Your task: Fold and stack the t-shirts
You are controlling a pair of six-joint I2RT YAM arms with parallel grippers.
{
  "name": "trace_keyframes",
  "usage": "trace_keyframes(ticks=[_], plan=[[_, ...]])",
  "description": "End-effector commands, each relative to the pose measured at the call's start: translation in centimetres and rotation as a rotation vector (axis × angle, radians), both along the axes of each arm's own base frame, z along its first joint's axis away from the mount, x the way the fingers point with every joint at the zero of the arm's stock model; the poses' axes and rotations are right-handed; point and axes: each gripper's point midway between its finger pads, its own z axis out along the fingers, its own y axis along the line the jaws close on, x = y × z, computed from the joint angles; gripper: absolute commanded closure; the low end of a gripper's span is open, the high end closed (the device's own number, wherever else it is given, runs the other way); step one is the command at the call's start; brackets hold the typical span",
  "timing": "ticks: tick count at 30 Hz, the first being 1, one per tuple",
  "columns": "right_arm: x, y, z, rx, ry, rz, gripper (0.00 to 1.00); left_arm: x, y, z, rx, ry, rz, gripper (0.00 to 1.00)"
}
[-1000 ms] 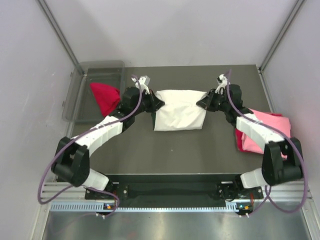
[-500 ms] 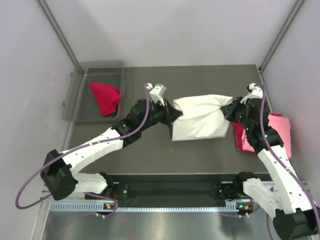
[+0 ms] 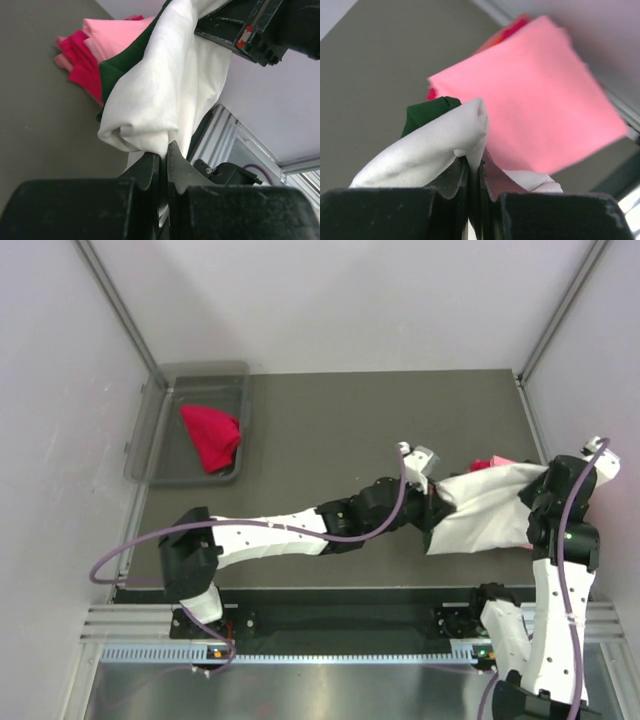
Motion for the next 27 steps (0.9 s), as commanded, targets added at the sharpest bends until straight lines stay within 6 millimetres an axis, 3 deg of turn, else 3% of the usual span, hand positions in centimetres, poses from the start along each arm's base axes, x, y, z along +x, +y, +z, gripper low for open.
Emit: trace_keyframes(ticks=[1, 9, 11, 12, 13, 15, 18, 23, 25, 27], plan=[[-4.5, -6.5, 4.5, -0.172, -0.080, -0.394, 1.00, -0.8, -2.6, 3.8, -0.102, -0.043, -0.023, 1.00], [-7.4, -11.2, 5.4, -0.208, -0.030, -0.689, 1.00, -0.4, -6.3, 4.0, -0.181, -0.054, -0.054, 1.00], [-7.4, -12.1, 5.5, -0.199, -0.029, -0.710, 1.00, -0.1, -7.3, 3.0, -0.165, -0.048, -0.060, 1.00], [-7.3, -12.4, 5.4, -0.184, -0.029, -0.711, 1.00, 0.0, -7.8, 3.9, -0.184, -0.054, -0.066, 1.00], [-7.7, -13.3, 4.9, -0.174, -0.006, -0.747, 1.00, 0.4, -8.4, 2.8, -0.169, -0.047, -0.069, 1.00], [-7.6, -14.2, 4.4, -0.150, 0.006, -0.762, 1.00, 0.6, -9.4, 3.1, -0.191, -0.030, -0.091, 1.00], [-8.5, -16.0, 3.7, -0.103, 0.024, -0.827, 1.00, 1.6, -10.8, 1.6, -0.192, 0.004, -0.107, 1.00], [-7.4, -17.6, 4.3, -0.078, -0.008, -0.825, 1.00, 3.0, -12.1, 1.8, -0.204, 0.009, -0.095, 1.00], [-6.4, -18.4, 4.3, -0.078, -0.025, -0.812, 1.00, 3.7, -12.8, 0.3, -0.199, 0.034, -0.117, 1.00], [-5.7, -18.9, 4.0, -0.074, -0.027, -0.804, 1.00, 4.3, -13.4, 0.9, -0.230, 0.043, -0.119, 1.00]])
